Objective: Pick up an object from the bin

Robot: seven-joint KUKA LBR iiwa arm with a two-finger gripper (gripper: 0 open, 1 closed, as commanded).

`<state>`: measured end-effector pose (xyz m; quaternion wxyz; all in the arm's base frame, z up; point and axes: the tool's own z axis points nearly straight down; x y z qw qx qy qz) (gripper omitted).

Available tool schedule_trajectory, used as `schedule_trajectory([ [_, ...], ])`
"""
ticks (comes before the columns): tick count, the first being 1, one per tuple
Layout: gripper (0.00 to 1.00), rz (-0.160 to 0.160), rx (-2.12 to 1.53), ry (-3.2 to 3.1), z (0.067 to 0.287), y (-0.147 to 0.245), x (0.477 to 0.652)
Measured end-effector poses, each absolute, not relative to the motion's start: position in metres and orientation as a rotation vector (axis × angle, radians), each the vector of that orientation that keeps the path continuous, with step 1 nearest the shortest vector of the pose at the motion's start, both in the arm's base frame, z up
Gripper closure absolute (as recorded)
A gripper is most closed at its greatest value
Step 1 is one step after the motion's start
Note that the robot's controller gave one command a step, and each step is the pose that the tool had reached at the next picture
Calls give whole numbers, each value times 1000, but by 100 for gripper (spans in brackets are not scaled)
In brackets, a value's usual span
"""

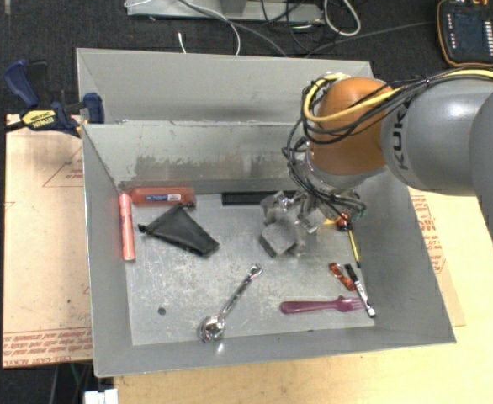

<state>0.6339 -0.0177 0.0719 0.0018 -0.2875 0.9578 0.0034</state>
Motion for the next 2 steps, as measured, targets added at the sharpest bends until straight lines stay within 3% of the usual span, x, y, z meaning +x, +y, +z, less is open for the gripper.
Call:
schedule_trajectory([
  [1,100,18,-905,3015,86,-17,630],
  [2,100,16,-903,3011,125,-17,632],
])
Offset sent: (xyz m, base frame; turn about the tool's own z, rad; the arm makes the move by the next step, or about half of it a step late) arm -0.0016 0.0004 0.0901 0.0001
